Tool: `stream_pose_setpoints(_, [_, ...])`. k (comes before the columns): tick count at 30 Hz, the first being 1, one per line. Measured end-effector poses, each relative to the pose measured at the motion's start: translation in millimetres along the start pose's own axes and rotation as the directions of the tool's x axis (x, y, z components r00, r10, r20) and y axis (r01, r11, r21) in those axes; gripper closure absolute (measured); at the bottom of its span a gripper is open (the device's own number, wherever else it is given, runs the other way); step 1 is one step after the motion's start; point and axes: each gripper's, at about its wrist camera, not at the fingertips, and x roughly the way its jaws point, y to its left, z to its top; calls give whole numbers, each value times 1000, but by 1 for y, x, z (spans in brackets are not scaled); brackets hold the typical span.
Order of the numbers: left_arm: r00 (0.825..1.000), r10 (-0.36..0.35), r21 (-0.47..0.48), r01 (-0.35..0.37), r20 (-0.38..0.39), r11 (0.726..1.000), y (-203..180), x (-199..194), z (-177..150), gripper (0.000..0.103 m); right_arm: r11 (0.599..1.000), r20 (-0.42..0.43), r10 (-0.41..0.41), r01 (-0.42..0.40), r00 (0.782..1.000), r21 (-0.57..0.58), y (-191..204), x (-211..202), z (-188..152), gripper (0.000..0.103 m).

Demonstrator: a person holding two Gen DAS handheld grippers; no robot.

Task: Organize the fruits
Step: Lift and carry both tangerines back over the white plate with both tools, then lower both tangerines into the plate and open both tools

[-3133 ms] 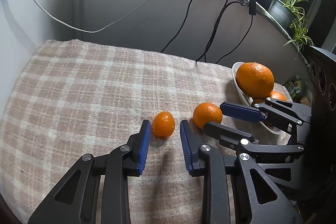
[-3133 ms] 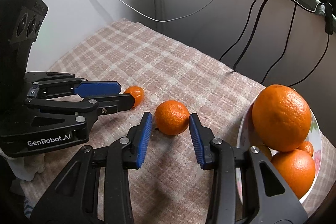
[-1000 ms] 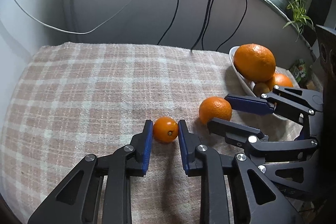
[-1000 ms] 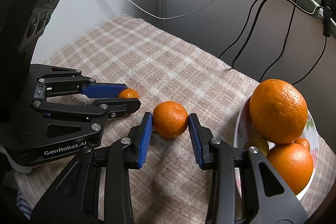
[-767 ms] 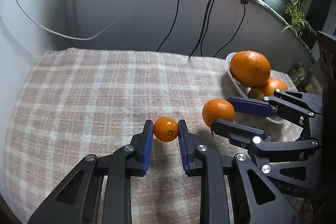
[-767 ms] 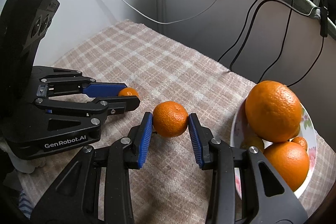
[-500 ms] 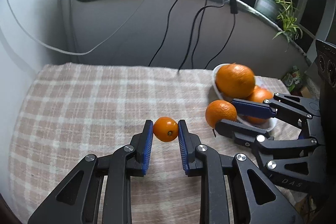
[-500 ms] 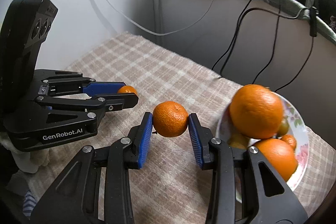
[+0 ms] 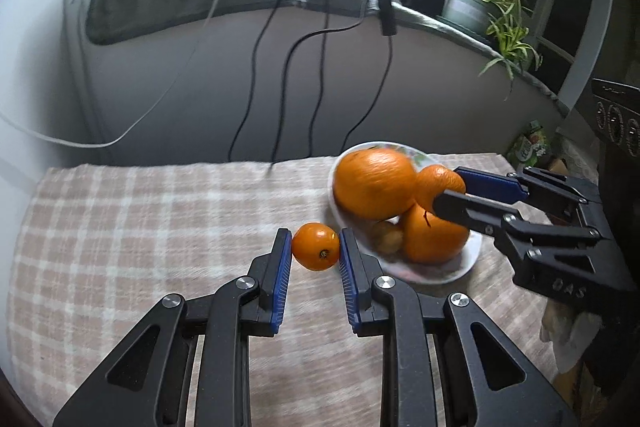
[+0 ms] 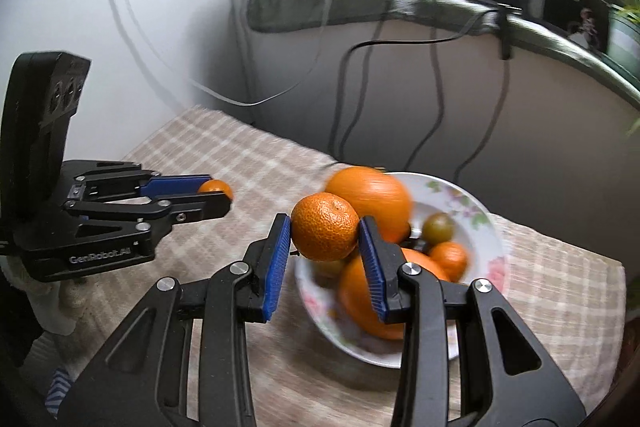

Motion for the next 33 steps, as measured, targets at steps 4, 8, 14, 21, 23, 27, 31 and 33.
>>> stream_pose_setpoints(4, [1000,-17,24,17,9,1000,-15,5,9,81,999,5,-33,33,999,42,-26,-5,-1,66])
stream_pose_setpoints(8, [999,-34,47,33,17,998,-31,10,19,81,996,8,-57,57,998,71,-48,-9,-3,66])
stream_pose_setpoints(14, [999,-51,80,50,16,996,-51,23,31,81,992,-2,-80,79,997,94,-70,-4,-9,66])
stream_pose_setpoints(21, [999,-52,115,49,16,992,-67,38,48,81,989,-17,-86,87,996,118,-91,10,-15,66])
stream_pose_setpoints(23, [999,-50,120,48,13,992,-70,43,52,81,989,-21,-84,86,996,123,-94,13,-16,66])
stream_pose_setpoints(27, [999,-45,135,45,2,990,-77,54,58,81,989,-31,-82,85,996,120,-99,20,-20,66])
stream_pose_setpoints(31, [999,-42,147,42,-7,988,-83,62,62,81,989,-38,-76,80,996,122,-102,25,-20,66])
stream_pose_setpoints(33, [999,-40,150,41,-11,988,-86,64,63,81,990,-40,-73,78,997,121,-103,26,-20,66])
